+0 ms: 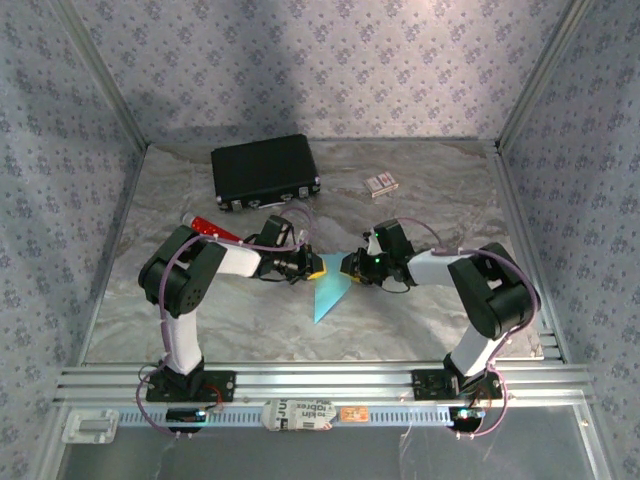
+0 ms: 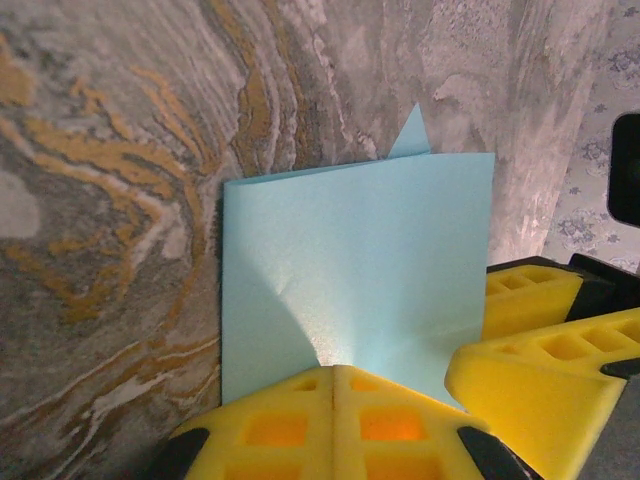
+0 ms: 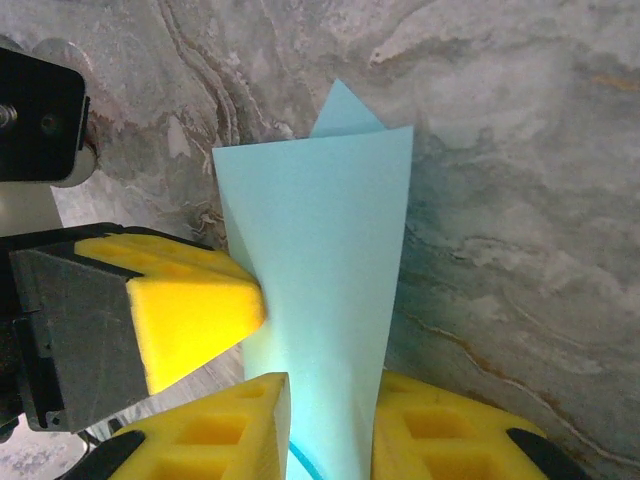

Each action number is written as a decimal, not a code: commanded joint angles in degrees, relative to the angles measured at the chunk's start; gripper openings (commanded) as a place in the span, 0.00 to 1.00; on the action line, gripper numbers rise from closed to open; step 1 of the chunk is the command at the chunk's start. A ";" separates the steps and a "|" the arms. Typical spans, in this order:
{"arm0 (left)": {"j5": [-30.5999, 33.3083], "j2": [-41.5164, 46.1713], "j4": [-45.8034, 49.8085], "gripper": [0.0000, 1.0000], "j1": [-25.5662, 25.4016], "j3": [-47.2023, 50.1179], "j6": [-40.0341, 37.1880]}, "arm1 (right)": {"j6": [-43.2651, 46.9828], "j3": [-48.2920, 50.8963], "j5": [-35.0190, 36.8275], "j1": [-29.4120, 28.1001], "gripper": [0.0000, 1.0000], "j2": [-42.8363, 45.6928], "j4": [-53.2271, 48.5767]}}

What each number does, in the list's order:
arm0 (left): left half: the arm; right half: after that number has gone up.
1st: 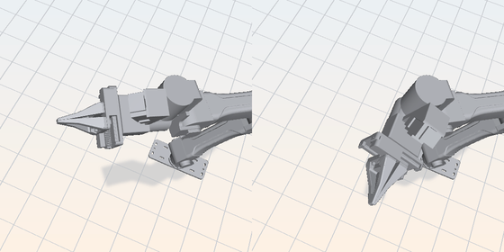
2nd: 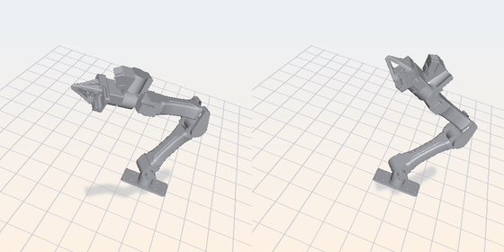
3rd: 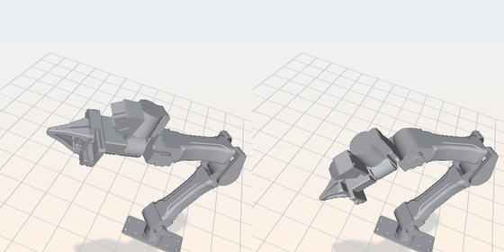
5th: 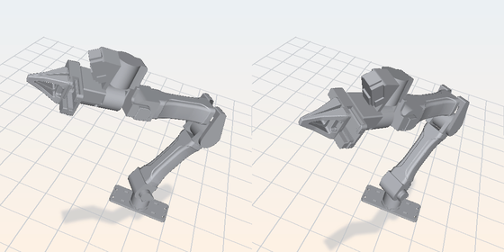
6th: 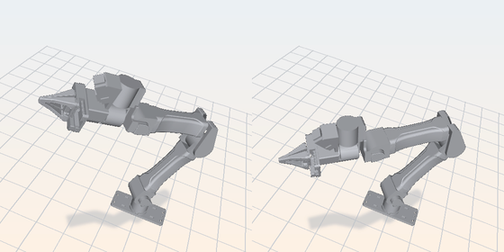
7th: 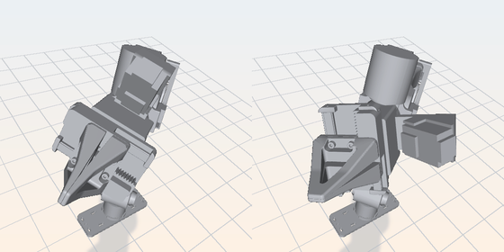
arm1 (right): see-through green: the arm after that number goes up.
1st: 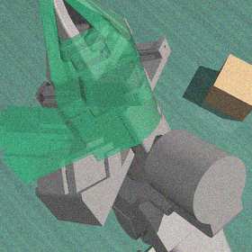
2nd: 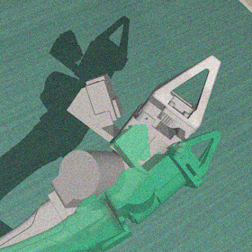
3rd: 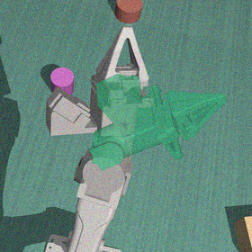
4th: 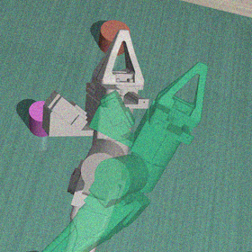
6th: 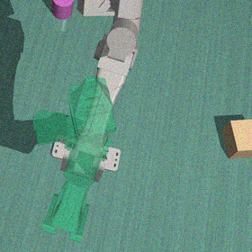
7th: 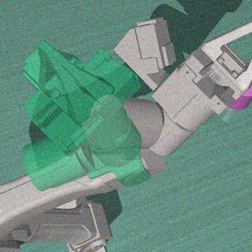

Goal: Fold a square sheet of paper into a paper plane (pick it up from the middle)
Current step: Fold the wing for the fifth time at the center of the table.

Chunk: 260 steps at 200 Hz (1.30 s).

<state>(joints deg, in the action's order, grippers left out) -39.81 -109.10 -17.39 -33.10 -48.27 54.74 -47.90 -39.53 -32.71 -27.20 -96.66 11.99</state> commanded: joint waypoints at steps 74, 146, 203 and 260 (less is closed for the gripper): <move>-1.36 0.80 2.38 0.06 0.51 1.17 0.72 | 4.17 -1.77 -6.52 1.41 0.24 -3.13 -0.06; -1.32 1.06 2.21 0.05 0.73 1.60 0.73 | 5.93 -2.28 -7.40 1.74 0.22 -4.84 -0.43; -1.46 2.53 2.84 0.13 0.93 0.86 0.24 | 4.51 -1.46 -7.32 2.05 0.11 -3.28 0.30; 3.69 11.19 14.10 0.41 0.07 -2.57 -9.86 | -7.96 4.61 1.64 2.53 0.08 4.49 4.31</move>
<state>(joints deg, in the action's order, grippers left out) -39.00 -102.87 -11.03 -32.64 -48.10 52.03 -48.29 -37.78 -36.03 -25.34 -95.98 13.52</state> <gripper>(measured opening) 0.392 0.082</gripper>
